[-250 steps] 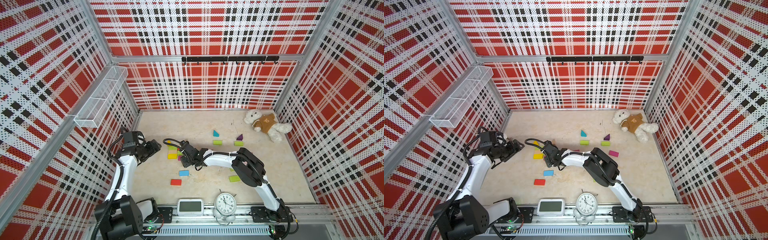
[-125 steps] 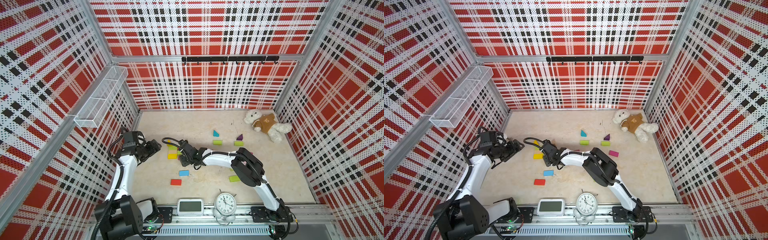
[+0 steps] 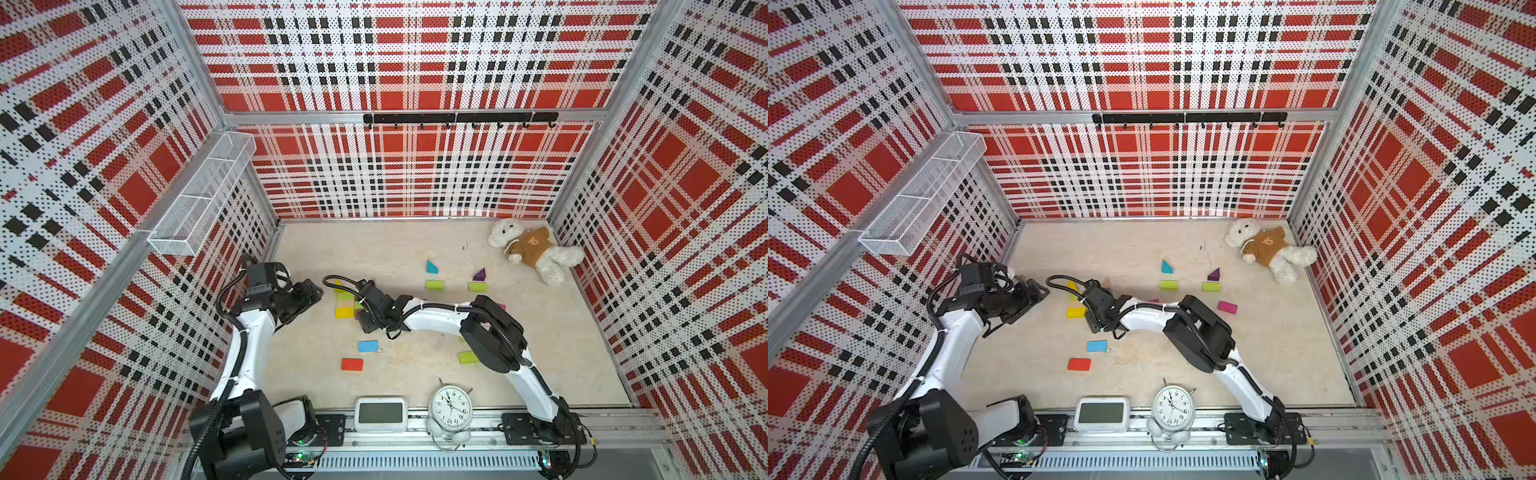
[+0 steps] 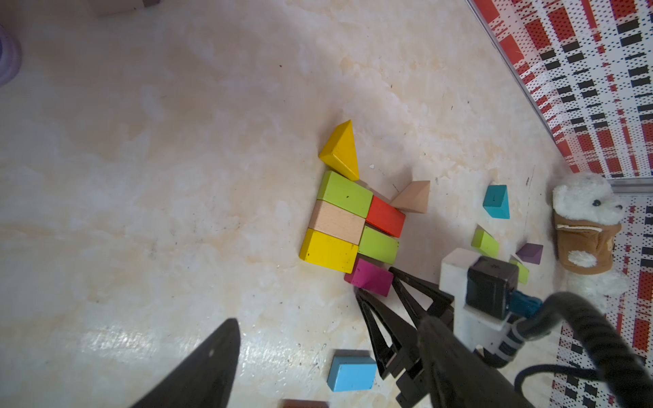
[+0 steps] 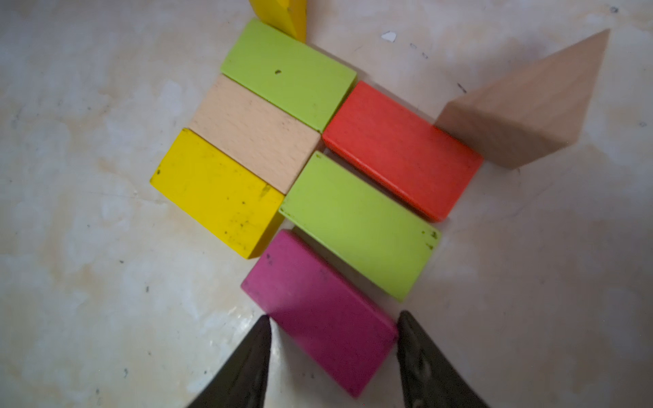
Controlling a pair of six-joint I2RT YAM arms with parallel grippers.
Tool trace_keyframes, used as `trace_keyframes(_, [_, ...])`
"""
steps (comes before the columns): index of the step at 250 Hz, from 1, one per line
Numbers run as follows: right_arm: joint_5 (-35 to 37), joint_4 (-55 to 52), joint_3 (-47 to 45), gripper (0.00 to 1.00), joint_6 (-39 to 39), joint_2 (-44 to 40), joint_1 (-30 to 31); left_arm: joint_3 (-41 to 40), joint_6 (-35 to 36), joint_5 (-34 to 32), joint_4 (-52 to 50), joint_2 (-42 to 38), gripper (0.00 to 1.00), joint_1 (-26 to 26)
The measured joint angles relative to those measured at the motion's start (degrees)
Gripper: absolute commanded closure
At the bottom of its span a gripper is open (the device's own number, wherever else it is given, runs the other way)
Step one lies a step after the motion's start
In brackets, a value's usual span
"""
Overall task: Assemble a carrot with building blocks
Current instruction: Assemble the building block at the center of the board.
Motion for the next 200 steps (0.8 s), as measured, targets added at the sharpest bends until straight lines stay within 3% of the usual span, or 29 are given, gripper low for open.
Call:
trace_keyframes(122, [0.0, 0.0, 1.0, 0.42, -0.3, 0.4, 0.0, 0.0, 0.0, 0.5, 0.0, 0.1, 0.18, 0.0])
trace_keyframes(200, [0.7, 1.3, -1.3, 0.33, -1.3, -0.7, 0.0, 0.0, 0.0, 0.7, 0.0, 0.2, 0.18, 0.0])
